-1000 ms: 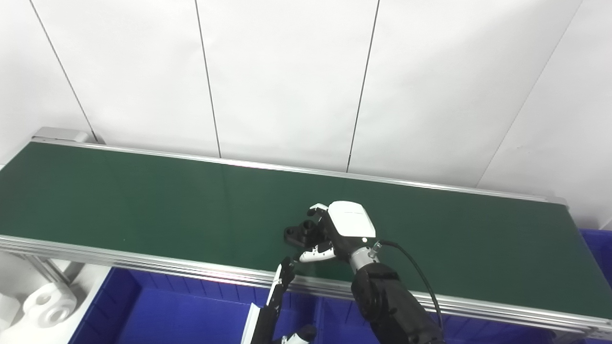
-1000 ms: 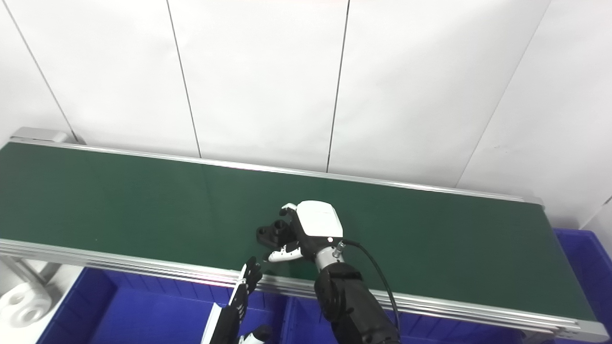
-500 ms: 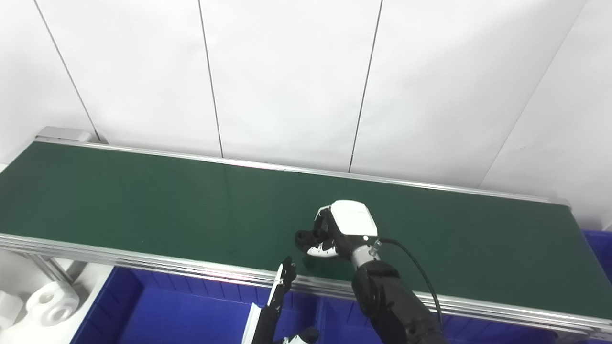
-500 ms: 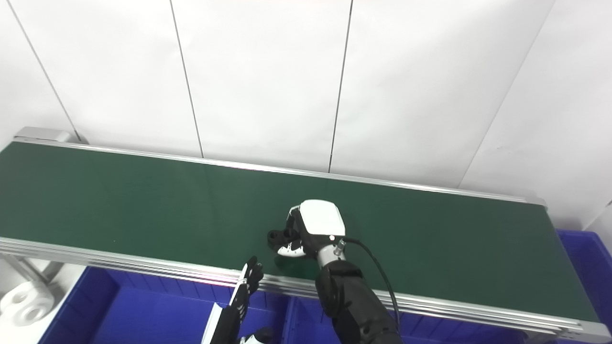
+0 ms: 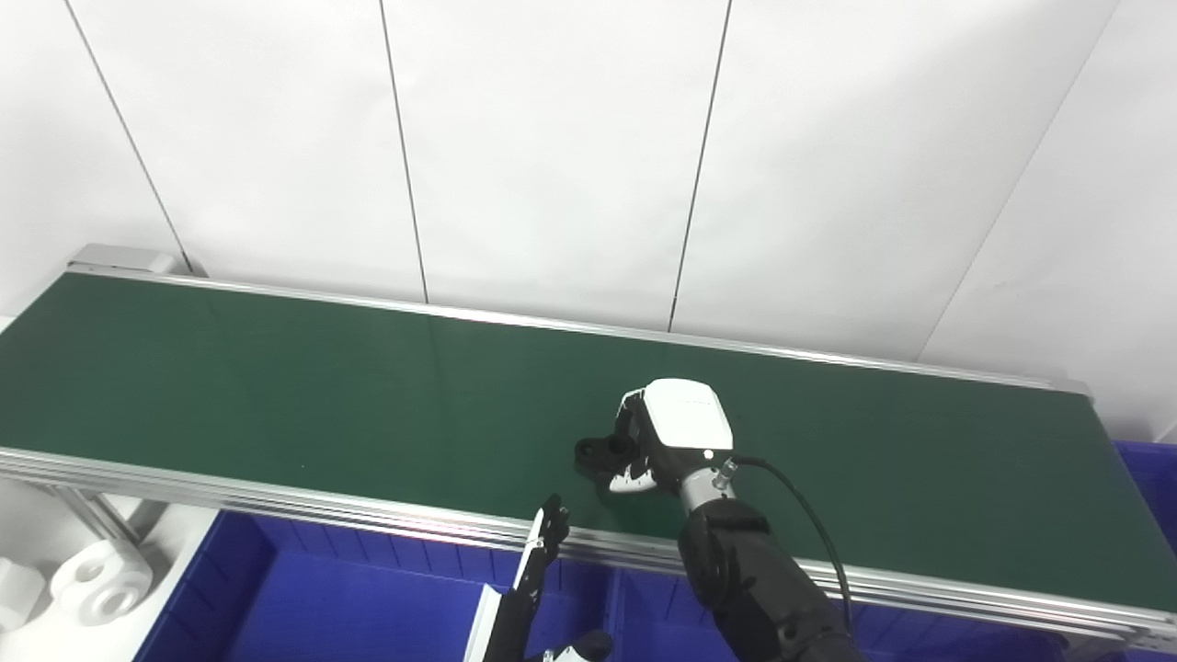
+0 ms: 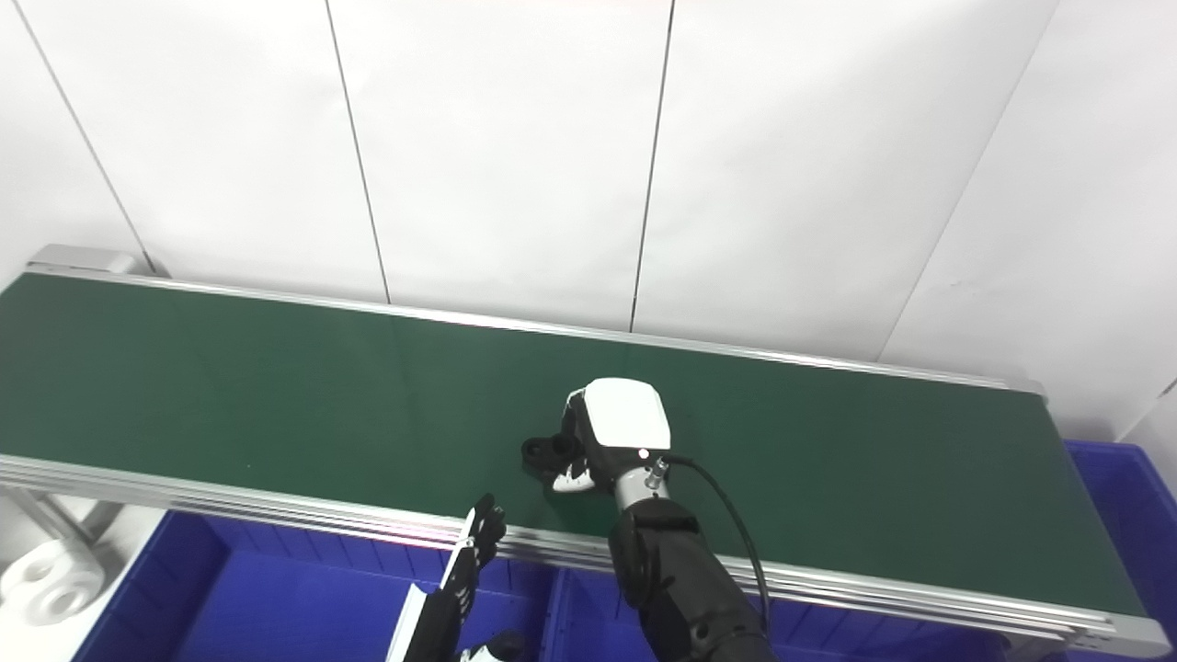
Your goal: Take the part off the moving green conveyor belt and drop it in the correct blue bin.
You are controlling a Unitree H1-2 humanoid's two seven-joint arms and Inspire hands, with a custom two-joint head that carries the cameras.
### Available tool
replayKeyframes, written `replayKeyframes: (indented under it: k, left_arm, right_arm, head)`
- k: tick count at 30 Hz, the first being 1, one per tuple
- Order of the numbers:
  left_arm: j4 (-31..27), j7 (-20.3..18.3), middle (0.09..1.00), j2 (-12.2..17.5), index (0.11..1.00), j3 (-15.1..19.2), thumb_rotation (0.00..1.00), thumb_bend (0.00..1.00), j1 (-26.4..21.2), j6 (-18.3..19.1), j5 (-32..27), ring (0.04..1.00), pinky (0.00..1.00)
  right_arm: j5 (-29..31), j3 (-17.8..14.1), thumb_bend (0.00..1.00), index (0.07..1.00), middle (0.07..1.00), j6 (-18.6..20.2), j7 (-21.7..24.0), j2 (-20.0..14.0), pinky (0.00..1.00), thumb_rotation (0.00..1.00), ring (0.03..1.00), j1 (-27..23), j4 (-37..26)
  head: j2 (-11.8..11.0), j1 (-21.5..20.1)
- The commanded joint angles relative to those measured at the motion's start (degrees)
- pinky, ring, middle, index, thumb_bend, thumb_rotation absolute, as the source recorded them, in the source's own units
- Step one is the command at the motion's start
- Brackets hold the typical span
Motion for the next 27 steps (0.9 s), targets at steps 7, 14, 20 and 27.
replayKeyframes:
  k: [7,14,20,27]
  left_arm:
    - [-0.89,-0.30,0.976,-3.14,1.000,-1.41,0.86,0.77,1.01,-2.16,-0.74,0.957,0.98]
    - [-2.02,-1.68,0.977,-2.04,1.000,-0.29,0.88,0.77,0.92,-2.15,-2.17,0.963,1.00]
    - [-4.12,-4.55,0.995,-0.60,1.000,2.02,0.91,0.76,1.46,-2.14,-3.42,0.975,1.00]
    - [-7.98,-9.65,0.983,0.78,1.000,6.67,0.92,0.77,2.13,-0.17,-5.73,0.966,0.99]
  right_arm:
    - [1.76,-1.38,0.50,0.479,0.274,0.34,3.15,-1.86,0.14,0.15,0.191,0.86,-10.02]
    - [0.36,-2.36,0.50,0.476,0.251,3.15,9.70,-5.75,0.12,0.15,0.169,6.58,-32.27]
    - [-3.56,-2.68,0.50,0.483,0.265,6.81,14.90,-8.75,0.12,0.15,0.175,11.50,-45.47]
    - [-7.15,-3.25,0.50,0.483,0.283,8.90,19.58,-12.52,0.13,0.15,0.192,19.68,-52.98]
  head:
    - [0.14,-1.96]
    - [0.81,-5.67]
    - [3.53,-10.93]
    - [8.53,-17.82]
